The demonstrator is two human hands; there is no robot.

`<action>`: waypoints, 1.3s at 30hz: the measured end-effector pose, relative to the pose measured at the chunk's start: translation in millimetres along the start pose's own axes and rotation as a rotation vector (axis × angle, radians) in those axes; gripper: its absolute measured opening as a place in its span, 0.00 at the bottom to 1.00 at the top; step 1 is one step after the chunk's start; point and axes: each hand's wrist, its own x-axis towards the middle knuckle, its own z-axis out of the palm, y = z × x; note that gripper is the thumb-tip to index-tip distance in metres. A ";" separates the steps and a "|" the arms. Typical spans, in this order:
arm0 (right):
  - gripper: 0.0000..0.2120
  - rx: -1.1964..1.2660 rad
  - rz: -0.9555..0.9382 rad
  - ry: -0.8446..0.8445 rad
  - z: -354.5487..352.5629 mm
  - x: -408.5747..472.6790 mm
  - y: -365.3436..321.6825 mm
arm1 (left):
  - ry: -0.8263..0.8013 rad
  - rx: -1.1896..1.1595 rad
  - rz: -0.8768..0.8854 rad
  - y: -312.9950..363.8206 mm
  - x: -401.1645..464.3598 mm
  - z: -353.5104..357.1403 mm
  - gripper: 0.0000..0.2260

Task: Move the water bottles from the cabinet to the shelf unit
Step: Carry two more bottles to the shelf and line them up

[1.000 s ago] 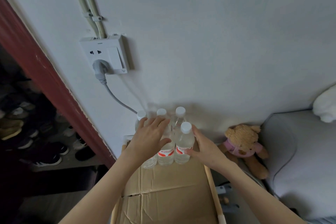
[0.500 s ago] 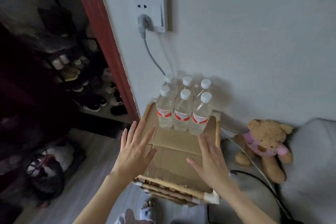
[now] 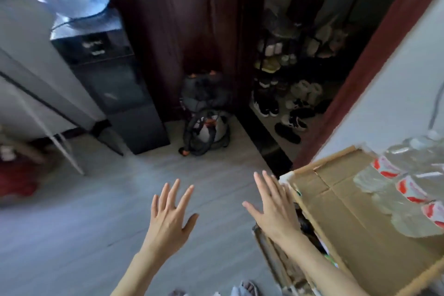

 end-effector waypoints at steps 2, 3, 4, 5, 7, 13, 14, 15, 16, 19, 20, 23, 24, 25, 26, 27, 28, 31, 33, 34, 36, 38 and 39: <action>0.35 -0.021 -0.115 -0.044 11.0 15.5 -51.8 | 0.029 0.014 -0.155 -45.0 -34.2 -9.8 0.29; 0.35 -0.025 -0.173 -0.063 19.0 20.8 -79.9 | 0.049 0.011 -0.227 -67.5 -51.6 -14.9 0.29; 0.34 -0.030 -0.229 -0.086 28.0 23.8 -108.0 | 0.071 0.005 -0.297 -89.4 -68.9 -20.4 0.29; 0.34 -0.036 -0.283 -0.107 38.7 25.8 -134.9 | 0.084 -0.008 -0.364 -110.0 -86.4 -26.5 0.29; 0.35 -0.049 -0.373 -0.160 59.9 24.3 -190.4 | 0.128 -0.033 -0.472 -149.8 -124.3 -35.9 0.29; 0.35 -0.079 -0.678 -0.296 134.3 -8.5 -358.5 | 0.174 -0.043 -0.805 -264.8 -248.9 -54.2 0.26; 0.35 -0.067 -0.718 -0.311 144.8 -13.6 -385.1 | 0.185 -0.040 -0.860 -281.4 -268.0 -58.7 0.26; 0.35 -0.050 -0.753 -0.319 152.8 -17.2 -407.4 | 0.198 -0.044 -0.905 -294.3 -283.1 -62.5 0.26; 0.35 -0.038 -0.801 -0.327 161.7 -22.6 -434.0 | 0.212 -0.048 -0.953 -308.1 -301.6 -65.9 0.26; 0.33 -0.072 -0.960 -0.350 186.1 -35.7 -508.6 | 0.250 -0.062 -1.102 -343.7 -348.8 -80.2 0.26; 0.33 -0.088 -1.008 -0.363 194.1 -39.3 -534.3 | 0.267 -0.066 -1.159 -356.3 -363.4 -85.6 0.26; 0.34 -0.113 -1.125 -0.394 218.2 -47.9 -606.4 | 0.327 -0.062 -1.305 -394.9 -401.6 -98.6 0.27; 0.34 -0.118 -1.159 -0.401 225.4 -50.4 -628.7 | 0.342 -0.061 -1.344 -406.8 -412.1 -101.7 0.27; 0.34 -0.124 -1.190 -0.410 232.9 -53.1 -649.6 | 0.354 -0.058 -1.375 -418.3 -421.3 -103.4 0.27; 0.33 -0.131 -1.221 -0.419 240.5 -55.8 -670.3 | 0.362 -0.062 -1.404 -430.0 -429.3 -105.2 0.27; 0.33 -0.140 -1.252 -0.431 248.0 -58.4 -690.5 | 0.367 -0.073 -1.433 -442.4 -436.0 -106.6 0.27; 0.33 -0.152 -1.280 -0.448 255.9 -60.8 -710.4 | 0.371 -0.086 -1.462 -455.7 -441.7 -107.3 0.27; 0.33 -0.192 -1.365 -0.490 286.0 -64.3 -769.2 | 0.403 -0.110 -1.542 -502.6 -455.9 -109.6 0.28; 0.35 -0.223 -1.420 -0.509 307.0 -62.7 -812.1 | 0.457 -0.132 -1.615 -537.3 -463.9 -115.5 0.31; 0.36 -0.233 -1.446 -0.520 315.5 -61.4 -835.5 | 0.484 -0.133 -1.647 -553.7 -467.6 -120.5 0.32; 0.37 -0.243 -1.491 -0.530 329.1 -61.5 -883.6 | 0.520 -0.130 -1.681 -584.8 -476.9 -131.8 0.33; 0.37 -0.222 -1.546 -0.515 342.5 -64.0 -932.7 | 0.539 -0.131 -1.699 -616.1 -489.5 -143.7 0.34; 0.37 -0.210 -1.573 -0.509 348.5 -67.2 -957.5 | 0.549 -0.130 -1.714 -632.0 -497.3 -149.3 0.35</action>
